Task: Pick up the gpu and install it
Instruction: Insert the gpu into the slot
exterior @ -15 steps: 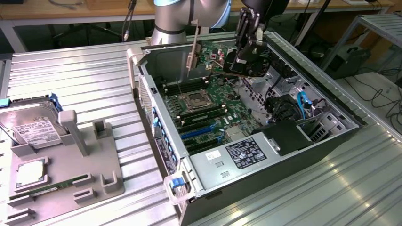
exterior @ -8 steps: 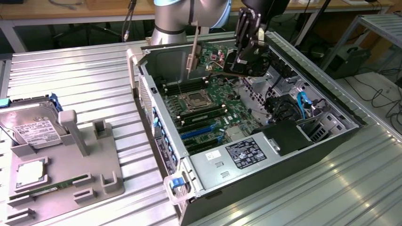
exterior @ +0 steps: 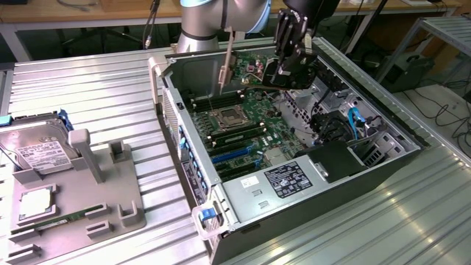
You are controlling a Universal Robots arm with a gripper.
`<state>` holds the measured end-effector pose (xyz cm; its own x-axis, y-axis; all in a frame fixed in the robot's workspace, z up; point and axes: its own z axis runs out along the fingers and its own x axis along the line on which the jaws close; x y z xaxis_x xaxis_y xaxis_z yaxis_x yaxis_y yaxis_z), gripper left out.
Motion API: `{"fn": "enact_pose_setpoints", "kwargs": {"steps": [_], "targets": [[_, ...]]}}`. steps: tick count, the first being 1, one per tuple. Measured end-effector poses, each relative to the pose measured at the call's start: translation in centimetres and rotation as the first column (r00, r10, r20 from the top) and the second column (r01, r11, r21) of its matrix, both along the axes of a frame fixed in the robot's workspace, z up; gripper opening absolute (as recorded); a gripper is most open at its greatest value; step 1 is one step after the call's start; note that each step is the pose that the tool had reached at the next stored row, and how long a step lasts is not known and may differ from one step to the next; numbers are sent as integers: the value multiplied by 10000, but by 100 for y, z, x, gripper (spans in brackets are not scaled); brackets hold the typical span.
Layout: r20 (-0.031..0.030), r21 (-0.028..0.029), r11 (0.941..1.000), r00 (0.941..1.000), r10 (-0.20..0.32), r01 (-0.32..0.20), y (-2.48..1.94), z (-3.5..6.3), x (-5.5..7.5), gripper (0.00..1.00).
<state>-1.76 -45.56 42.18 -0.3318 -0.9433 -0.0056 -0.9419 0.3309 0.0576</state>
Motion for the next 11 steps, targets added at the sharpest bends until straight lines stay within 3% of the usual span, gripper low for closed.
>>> {"fn": "enact_pose_setpoints", "kwargs": {"steps": [11], "targets": [[1,1,9964,9964,853,-853,-5,-1,0,28]]}}
